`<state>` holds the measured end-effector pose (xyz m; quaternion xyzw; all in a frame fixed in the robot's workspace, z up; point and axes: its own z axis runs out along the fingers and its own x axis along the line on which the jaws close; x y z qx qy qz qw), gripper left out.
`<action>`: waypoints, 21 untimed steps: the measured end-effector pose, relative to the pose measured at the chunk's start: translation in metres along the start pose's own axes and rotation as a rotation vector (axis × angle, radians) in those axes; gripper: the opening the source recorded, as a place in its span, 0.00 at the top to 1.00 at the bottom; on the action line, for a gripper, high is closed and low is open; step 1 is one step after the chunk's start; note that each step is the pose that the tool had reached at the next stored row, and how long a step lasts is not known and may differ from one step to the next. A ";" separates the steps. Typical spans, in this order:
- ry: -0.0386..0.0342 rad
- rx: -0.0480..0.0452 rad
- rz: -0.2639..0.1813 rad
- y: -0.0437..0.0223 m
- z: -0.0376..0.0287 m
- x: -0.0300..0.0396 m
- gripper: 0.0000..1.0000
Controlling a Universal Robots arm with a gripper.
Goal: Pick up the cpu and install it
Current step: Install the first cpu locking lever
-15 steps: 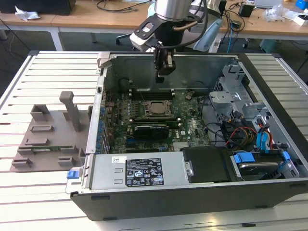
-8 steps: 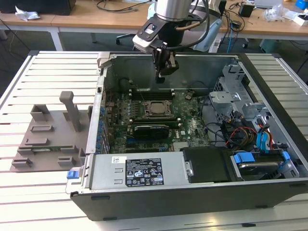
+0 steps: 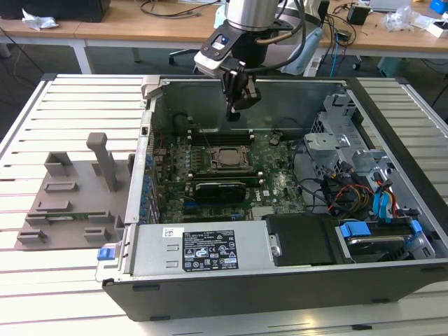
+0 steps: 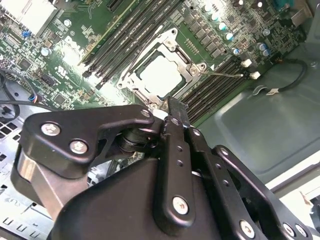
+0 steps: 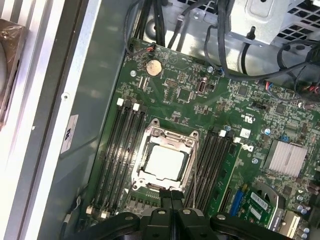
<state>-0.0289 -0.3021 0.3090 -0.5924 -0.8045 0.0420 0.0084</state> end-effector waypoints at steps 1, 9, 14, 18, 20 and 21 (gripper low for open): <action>-0.0003 -0.0001 -0.003 0.0000 0.0000 0.0000 0.89; -0.0070 -0.0031 -0.089 0.0000 0.0000 0.0000 0.89; -0.0131 -0.0061 -0.168 0.0000 0.0000 0.0000 0.89; -0.0175 -0.0081 -0.224 0.0001 0.0000 0.0000 0.89; -0.0191 -0.0089 -0.244 0.0001 0.0000 0.0000 0.89; -0.0198 -0.0092 -0.254 0.0001 0.0000 0.0000 0.89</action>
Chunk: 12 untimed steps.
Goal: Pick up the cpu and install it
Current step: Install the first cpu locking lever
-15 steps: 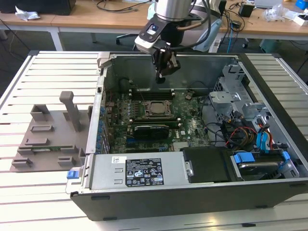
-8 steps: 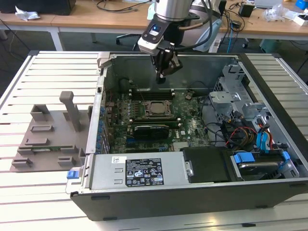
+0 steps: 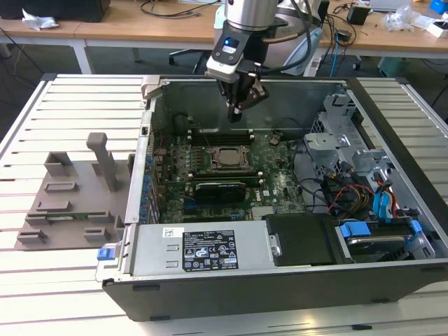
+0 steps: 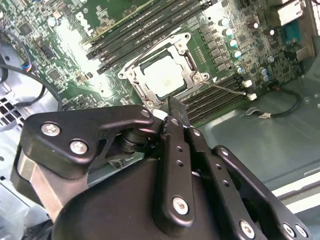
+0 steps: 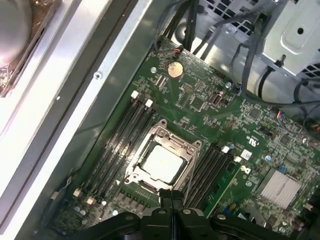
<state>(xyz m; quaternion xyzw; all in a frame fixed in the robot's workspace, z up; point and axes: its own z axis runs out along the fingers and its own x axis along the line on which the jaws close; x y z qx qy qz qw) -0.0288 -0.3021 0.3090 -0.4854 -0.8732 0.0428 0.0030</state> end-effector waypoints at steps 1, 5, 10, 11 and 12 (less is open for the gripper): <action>-0.0008 -0.0004 -0.010 0.0000 0.0000 0.0000 0.89; -0.0034 -0.0016 -0.044 0.0000 0.0000 0.0000 0.89; -0.0061 -0.0029 -0.079 0.0000 0.0000 0.0000 0.89; -0.0073 -0.0035 -0.094 0.0000 0.0000 0.0000 0.89; -0.0081 -0.0038 -0.104 0.0000 0.0000 0.0000 0.89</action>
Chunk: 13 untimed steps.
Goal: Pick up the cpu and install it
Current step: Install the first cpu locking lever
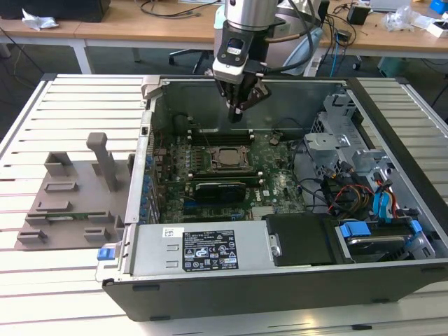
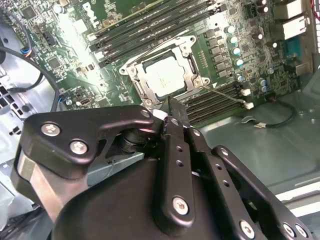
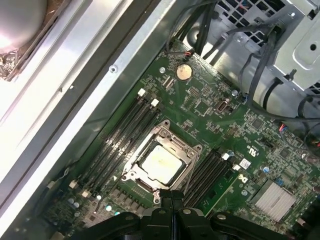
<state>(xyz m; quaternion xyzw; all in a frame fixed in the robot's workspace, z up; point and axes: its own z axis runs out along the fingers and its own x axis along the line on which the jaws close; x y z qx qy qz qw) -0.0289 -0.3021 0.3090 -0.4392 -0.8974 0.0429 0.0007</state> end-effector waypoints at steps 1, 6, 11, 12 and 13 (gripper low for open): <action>-0.0005 -0.0002 -0.006 0.0000 0.0000 0.0000 0.89; -0.0037 -0.0018 -0.047 0.0000 0.0000 0.0000 0.89; -0.0066 -0.0032 -0.085 0.0000 0.0000 0.0000 0.89; -0.0071 -0.0033 -0.092 0.0000 0.0000 0.0000 0.89; -0.0075 -0.0035 -0.096 0.0000 0.0000 0.0000 0.89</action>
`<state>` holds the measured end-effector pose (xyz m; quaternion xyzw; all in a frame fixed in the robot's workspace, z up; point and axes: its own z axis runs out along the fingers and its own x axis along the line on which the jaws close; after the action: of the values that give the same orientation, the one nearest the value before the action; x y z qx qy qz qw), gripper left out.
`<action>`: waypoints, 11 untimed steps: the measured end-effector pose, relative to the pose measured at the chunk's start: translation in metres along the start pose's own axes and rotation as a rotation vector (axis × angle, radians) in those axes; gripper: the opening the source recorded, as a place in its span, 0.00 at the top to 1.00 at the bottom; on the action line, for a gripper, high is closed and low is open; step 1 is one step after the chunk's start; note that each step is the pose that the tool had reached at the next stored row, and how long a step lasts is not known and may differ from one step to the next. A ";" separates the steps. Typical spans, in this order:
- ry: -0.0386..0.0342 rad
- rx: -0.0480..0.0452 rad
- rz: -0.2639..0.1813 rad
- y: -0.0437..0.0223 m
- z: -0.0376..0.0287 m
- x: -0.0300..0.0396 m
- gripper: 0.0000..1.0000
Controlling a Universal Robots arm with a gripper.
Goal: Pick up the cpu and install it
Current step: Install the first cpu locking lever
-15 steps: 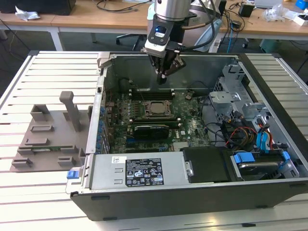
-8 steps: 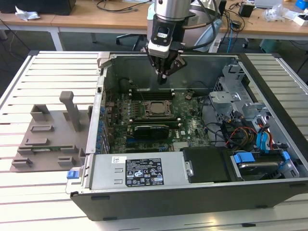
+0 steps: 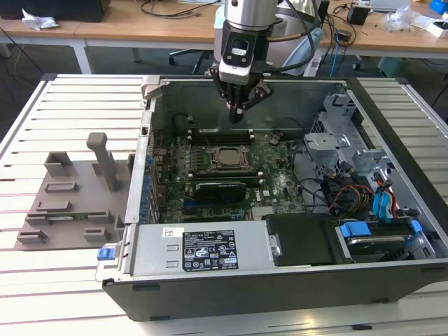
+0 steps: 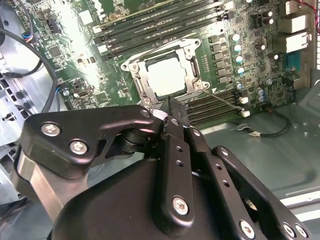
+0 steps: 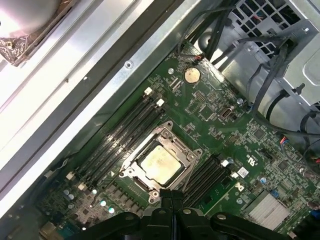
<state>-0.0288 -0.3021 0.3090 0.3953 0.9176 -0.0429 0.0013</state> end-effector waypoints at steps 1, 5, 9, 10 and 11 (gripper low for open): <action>-0.0004 -0.0003 -0.006 0.0000 0.0000 0.0000 0.89; -0.0018 -0.0008 -0.022 0.0000 0.0000 0.0000 0.89; -0.0028 -0.0013 -0.036 0.0000 0.0000 0.0000 0.89; -0.0035 -0.0016 -0.045 0.0000 0.0000 0.0000 0.89; -0.0039 -0.0018 -0.050 0.0000 0.0000 0.0000 0.89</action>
<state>-0.0288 -0.3021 0.3090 0.3722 0.9272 -0.0428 0.0024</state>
